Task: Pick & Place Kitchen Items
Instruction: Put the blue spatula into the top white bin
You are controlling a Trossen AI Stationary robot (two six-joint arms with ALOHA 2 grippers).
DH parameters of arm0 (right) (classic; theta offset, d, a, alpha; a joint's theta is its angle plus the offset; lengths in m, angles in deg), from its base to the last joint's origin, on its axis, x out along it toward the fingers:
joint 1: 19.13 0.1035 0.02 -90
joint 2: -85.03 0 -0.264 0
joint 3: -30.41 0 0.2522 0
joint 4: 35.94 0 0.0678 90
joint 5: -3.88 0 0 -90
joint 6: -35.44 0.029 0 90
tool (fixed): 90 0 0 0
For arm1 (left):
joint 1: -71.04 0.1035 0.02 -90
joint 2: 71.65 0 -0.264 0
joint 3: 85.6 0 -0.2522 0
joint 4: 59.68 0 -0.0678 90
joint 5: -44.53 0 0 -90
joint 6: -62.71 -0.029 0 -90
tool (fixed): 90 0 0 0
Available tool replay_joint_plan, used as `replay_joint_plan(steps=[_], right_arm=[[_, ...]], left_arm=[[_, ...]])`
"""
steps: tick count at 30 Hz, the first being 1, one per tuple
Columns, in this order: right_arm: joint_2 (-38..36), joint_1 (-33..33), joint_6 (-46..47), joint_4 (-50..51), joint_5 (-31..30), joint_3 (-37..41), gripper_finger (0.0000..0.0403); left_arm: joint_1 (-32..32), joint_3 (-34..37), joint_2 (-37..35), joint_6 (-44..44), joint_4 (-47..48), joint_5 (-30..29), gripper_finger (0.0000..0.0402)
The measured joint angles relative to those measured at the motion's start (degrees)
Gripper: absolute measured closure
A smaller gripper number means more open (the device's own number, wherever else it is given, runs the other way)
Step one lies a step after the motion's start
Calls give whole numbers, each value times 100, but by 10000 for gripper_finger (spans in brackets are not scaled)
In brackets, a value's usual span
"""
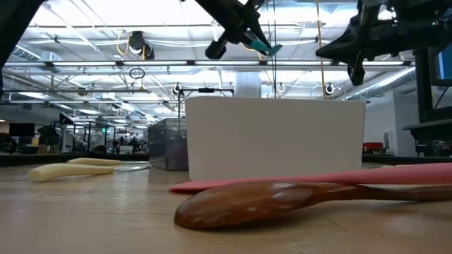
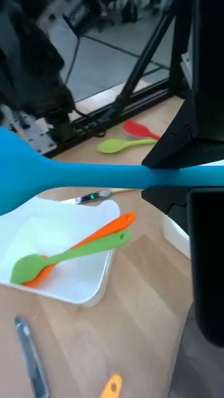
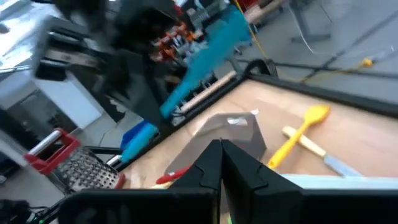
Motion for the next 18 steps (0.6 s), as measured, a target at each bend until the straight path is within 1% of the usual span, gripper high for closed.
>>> replay_joint_plan(steps=[3, 7, 12, 15, 18], right_arm=[[-290, -58, -134, 292, 266, 0, 403], [-636, -66, -222, 657, 248, 0, 403], [-982, -66, -396, 732, 247, 0, 403], [-1096, -66, -395, 734, 244, 0, 403], [-1102, -66, -383, 736, 246, 0, 403]], left_arm=[[84, -181, 278, 2, 2, 190, 385], [200, -304, 497, 8, 6, 350, 385], [287, -357, 668, 43, -27, 458, 385], [321, -355, 729, 111, -179, 483, 385], [331, -366, 787, 176, -521, 603, 385]])
